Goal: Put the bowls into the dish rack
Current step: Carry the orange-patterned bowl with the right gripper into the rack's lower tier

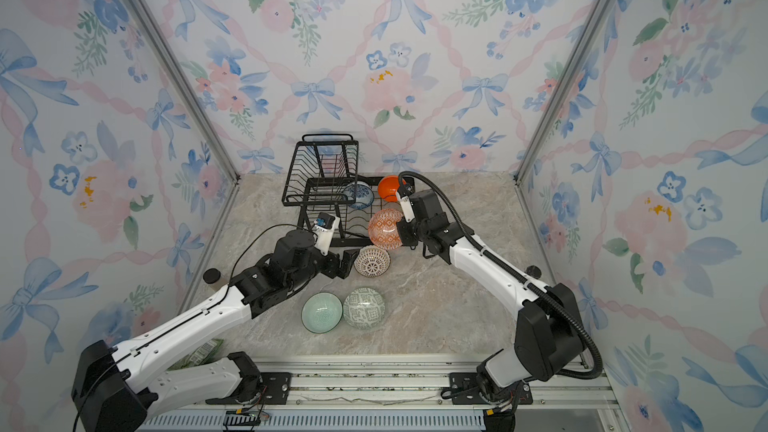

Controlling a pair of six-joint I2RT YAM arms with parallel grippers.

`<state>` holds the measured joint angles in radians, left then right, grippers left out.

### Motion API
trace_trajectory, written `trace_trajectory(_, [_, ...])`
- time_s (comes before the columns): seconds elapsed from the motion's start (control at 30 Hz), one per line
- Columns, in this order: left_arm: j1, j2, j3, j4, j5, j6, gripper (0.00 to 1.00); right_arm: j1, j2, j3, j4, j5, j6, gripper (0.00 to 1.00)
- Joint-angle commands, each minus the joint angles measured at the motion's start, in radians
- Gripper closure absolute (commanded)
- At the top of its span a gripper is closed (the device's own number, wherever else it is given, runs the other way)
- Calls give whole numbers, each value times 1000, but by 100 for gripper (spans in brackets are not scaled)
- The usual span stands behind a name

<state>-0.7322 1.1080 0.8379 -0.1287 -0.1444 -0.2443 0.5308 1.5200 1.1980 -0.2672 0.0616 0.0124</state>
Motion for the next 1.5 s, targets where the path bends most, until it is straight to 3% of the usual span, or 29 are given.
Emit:
trace_trajectory(0.0, [5,-2,-16,-2,-4,-19,2,-8,29,62,105,16,-21,100])
trace_trajectory(0.3, [14,-10,-30,0,-1,-22,2,-2,129,128,195,55,-55,100])
trace_trajectory(0.7, [59,-25,-48,1,42,-23,2,25,315,184,412,197,-165,100])
trace_trajectory(1.1, [96,-33,-57,-8,84,-23,2,43,477,196,673,201,-311,100])
trace_trajectory(1.47, [112,-13,-55,-40,95,-17,2,56,582,265,768,198,-397,100])
